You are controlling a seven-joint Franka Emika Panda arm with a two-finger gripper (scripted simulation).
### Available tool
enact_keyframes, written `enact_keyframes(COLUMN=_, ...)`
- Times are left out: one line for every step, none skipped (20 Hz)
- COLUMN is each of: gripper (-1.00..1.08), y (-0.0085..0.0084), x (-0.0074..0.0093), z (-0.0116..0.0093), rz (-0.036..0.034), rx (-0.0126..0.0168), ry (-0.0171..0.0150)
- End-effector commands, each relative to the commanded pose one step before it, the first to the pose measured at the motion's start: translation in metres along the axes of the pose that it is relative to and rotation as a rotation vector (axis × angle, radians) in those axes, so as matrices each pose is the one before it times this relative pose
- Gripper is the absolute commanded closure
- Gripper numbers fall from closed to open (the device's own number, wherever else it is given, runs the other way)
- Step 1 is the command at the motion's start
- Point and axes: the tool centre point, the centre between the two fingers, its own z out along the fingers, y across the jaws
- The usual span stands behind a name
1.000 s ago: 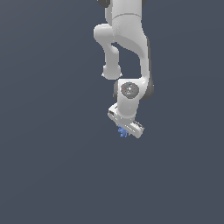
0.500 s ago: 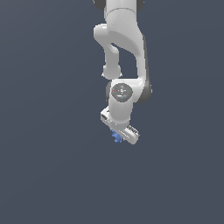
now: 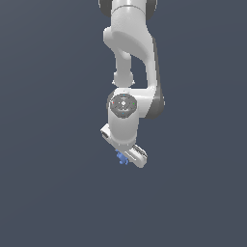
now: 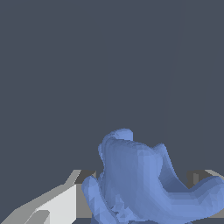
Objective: Pick up the object and move it to a goal position.
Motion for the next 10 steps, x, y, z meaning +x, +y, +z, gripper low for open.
enact_keyframes(gripper=1.08, y=-0.00142, x=0.00766, z=-0.00383, rz=-0.00094, rx=-0.00031, ry=-0.00064)
enact_keyframes(gripper=1.08, y=-0.00035, x=0.00229, z=-0.00113, rz=0.0, rx=0.0, ry=0.0)
enact_keyframes(gripper=1.08, y=-0.00031, x=0.00196, z=-0.00096, rz=0.0, rx=0.0, ry=0.0)
enact_keyframes(gripper=1.08, y=-0.00028, x=0.00163, z=-0.00079, rz=0.0, rx=0.0, ry=0.0)
enact_keyframes(gripper=1.08, y=-0.00025, x=0.00131, z=-0.00062, rz=0.0, rx=0.0, ry=0.0)
enact_keyframes(gripper=1.08, y=-0.00023, x=0.001, z=-0.00045, rz=0.0, rx=0.0, ry=0.0)
enact_keyframes(gripper=1.08, y=-0.0002, x=0.00069, z=-0.00029, rz=0.0, rx=0.0, ry=0.0)
enact_keyframes(gripper=1.08, y=-0.00018, x=0.00038, z=-0.00012, rz=0.0, rx=0.0, ry=0.0)
enact_keyframes(gripper=1.08, y=-0.00015, x=0.00007, z=0.00004, rz=0.0, rx=0.0, ry=0.0)
enact_keyframes(gripper=1.08, y=-0.00009, x=-0.00013, z=0.00012, rz=0.0, rx=0.0, ry=0.0)
